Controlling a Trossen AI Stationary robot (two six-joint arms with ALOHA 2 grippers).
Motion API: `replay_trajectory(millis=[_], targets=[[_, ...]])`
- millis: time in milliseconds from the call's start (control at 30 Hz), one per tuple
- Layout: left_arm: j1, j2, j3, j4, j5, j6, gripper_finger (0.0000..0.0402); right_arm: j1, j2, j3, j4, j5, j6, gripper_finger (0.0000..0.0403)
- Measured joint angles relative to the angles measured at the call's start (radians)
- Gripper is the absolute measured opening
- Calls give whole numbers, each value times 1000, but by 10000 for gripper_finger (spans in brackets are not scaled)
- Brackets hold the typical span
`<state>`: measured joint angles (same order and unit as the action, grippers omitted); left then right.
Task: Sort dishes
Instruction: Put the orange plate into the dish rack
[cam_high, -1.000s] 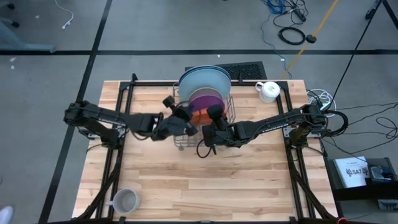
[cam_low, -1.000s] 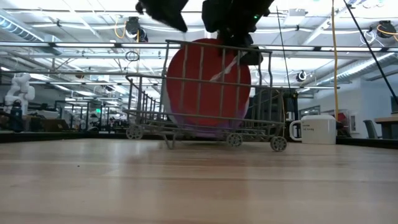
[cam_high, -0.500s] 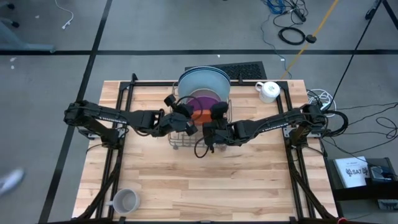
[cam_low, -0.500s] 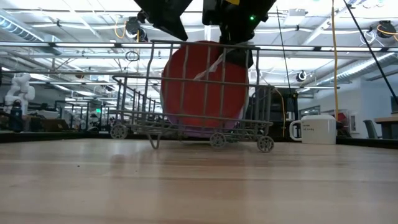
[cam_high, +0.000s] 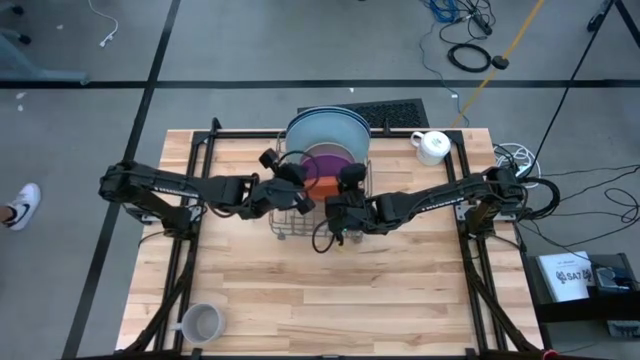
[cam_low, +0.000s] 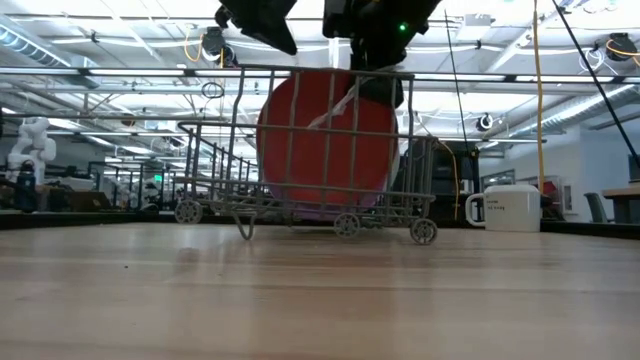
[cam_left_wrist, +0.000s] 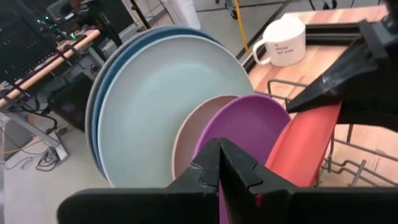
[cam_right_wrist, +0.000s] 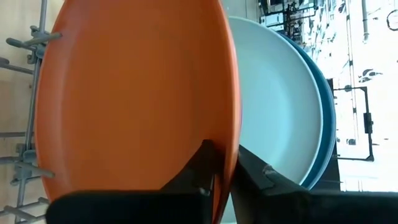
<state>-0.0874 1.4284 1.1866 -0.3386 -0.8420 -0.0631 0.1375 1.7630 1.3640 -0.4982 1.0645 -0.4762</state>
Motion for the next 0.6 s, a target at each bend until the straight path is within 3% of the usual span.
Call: replay_trajectory(millis=[600], targets=[[-20,-37,0,0,-8,0,4,-1,-60,-1,37,32,16,4]])
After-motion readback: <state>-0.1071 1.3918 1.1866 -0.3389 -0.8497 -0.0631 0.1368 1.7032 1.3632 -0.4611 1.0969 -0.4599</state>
